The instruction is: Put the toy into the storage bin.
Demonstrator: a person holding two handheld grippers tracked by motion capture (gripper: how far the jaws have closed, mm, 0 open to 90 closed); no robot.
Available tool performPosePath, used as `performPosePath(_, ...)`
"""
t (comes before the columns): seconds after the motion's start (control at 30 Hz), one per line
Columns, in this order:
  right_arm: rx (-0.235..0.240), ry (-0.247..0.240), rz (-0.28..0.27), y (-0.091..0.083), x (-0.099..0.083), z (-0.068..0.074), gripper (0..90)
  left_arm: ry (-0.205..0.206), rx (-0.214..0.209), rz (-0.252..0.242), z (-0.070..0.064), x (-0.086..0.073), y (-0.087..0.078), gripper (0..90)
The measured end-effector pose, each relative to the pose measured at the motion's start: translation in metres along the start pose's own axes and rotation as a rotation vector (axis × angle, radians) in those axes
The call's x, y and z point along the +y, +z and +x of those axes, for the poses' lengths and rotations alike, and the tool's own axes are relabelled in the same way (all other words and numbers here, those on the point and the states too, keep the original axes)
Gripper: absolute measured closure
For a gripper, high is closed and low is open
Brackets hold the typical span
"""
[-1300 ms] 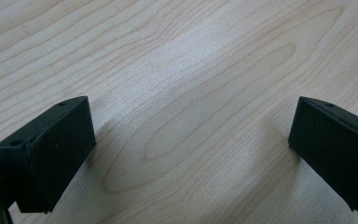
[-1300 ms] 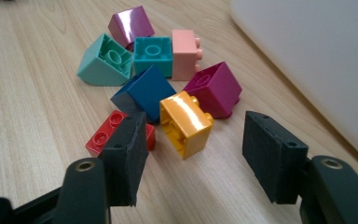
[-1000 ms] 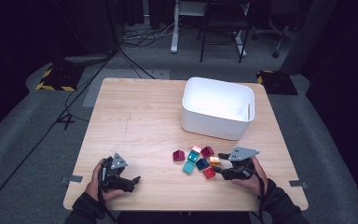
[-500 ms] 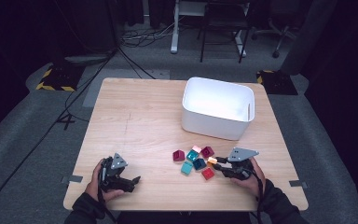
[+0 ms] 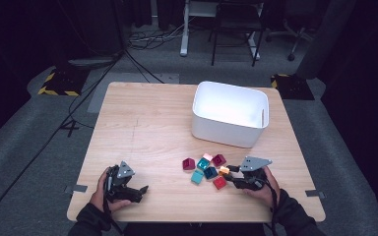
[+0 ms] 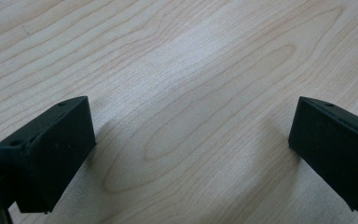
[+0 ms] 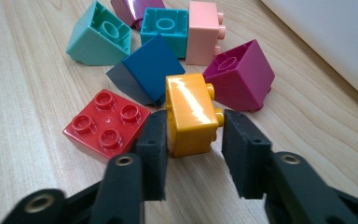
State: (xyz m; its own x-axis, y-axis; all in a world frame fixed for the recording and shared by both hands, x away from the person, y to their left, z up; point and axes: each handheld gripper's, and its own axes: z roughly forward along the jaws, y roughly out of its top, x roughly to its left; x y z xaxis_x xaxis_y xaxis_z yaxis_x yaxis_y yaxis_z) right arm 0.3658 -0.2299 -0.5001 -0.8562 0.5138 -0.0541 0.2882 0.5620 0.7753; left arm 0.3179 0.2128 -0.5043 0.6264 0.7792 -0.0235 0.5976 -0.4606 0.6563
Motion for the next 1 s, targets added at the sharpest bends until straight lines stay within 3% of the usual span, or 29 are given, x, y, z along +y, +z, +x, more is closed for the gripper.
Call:
performPosePath(0.07,-0.001,-0.008,0.008,0.003,0.001,0.0,58.7,0.0,0.0,0.0,0.0,0.0,0.0,0.6)
performPosePath(0.27,-0.001,-0.019,0.002,0.005,0.003,0.002,67.8,0.001,-0.001,0.001,0.0,0.0,0.0,0.6)
performPosePath(0.3,0.0,-0.001,-0.003,0.005,0.003,0.003,67.9,0.0,0.0,-0.001,0.0,0.0,0.0,0.6)
performPosePath(0.37,-0.013,-0.017,0.004,0.003,0.002,0.0,68.0,0.002,-0.001,-0.001,0.0,0.0,0.0,0.6)
performPosePath(0.43,-0.011,-0.001,-0.007,0.001,0.002,0.0,68.0,0.002,-0.002,0.0,0.0,0.0,0.0,0.6)
performPosePath(0.63,-0.039,-0.017,-0.03,-0.01,0.002,-0.002,68.1,0.0,-0.001,0.0,0.0,0.0,0.0,0.6)
performPosePath(1.0,-0.073,0.023,-0.073,-0.029,0.0,-0.013,68.1,0.0,-0.001,-0.001,0.0,0.0,0.0,0.6)
